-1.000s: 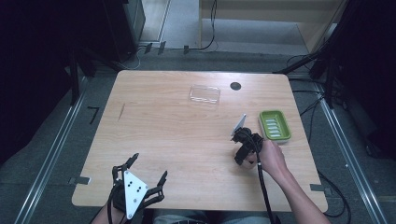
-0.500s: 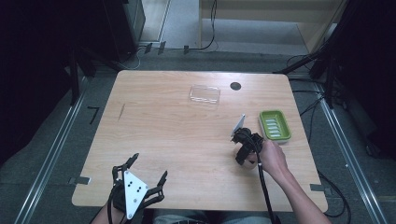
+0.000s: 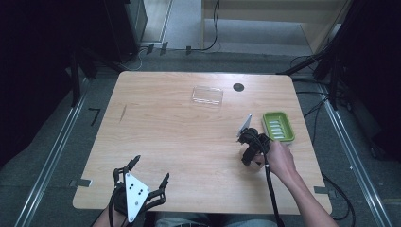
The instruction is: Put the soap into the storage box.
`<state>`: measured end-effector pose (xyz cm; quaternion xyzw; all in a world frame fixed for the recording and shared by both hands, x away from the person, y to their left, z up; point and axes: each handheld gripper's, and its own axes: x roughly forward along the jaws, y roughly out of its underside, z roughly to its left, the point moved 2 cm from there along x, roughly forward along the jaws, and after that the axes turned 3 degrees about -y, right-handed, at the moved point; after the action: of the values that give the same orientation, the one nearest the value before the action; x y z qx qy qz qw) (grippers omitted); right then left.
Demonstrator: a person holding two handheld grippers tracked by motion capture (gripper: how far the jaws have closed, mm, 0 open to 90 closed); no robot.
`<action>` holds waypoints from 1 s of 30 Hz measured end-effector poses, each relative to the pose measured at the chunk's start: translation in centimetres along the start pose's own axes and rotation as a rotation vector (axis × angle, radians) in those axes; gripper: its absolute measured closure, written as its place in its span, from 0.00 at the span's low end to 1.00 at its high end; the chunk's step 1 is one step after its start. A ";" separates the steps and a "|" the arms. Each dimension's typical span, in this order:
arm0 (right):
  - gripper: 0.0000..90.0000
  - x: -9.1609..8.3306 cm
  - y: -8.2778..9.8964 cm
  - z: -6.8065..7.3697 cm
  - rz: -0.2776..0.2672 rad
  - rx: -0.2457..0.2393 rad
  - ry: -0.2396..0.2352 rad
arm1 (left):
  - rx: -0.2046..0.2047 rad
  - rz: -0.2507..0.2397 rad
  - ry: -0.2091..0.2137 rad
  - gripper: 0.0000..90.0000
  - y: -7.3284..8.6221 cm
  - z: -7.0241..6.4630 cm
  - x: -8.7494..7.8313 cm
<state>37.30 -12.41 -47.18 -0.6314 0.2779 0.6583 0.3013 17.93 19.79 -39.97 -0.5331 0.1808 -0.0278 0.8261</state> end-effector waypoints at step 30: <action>0.37 -1.7 2.3 -3.0 0.010 0.069 0.007 | 0.000 -0.002 -0.002 0.11 0.0 0.1 0.0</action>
<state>37.57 -16.25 -45.62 -0.6217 0.3045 0.6476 0.3186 17.90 19.87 -39.93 -0.5332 0.1793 -0.0281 0.8263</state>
